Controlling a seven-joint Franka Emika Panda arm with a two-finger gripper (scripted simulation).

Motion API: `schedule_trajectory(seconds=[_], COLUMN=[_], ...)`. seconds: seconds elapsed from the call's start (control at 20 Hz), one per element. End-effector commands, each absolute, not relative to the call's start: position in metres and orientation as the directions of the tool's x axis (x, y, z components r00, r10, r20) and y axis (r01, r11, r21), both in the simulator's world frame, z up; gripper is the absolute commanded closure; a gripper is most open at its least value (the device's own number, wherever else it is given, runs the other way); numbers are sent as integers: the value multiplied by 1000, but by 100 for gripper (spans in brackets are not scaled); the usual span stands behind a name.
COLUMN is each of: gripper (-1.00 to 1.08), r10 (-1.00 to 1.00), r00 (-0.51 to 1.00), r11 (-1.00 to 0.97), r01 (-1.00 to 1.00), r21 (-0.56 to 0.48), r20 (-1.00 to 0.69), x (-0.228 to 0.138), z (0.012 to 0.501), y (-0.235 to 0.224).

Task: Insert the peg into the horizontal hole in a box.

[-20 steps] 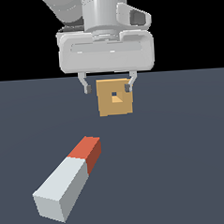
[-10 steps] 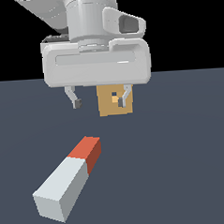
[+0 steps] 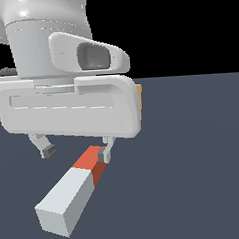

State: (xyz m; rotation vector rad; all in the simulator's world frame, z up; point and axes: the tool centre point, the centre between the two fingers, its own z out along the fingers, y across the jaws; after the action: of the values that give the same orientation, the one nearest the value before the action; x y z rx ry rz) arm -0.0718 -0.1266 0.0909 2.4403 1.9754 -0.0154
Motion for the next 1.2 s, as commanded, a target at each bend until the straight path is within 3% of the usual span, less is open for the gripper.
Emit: schedule_trajectory(seconds=[0.0,0.6,1.15], gripper=[-92,-92,-92], r10=[973,967,966], r00=[232,256,258], r11=[-232,-256,-258], r01=[973,967,966], r21=[-2,-1,0], r20=[-6,-2,0], x=[-81,-90,-91], z=[82,68,26], y=[-138,-150,-151])
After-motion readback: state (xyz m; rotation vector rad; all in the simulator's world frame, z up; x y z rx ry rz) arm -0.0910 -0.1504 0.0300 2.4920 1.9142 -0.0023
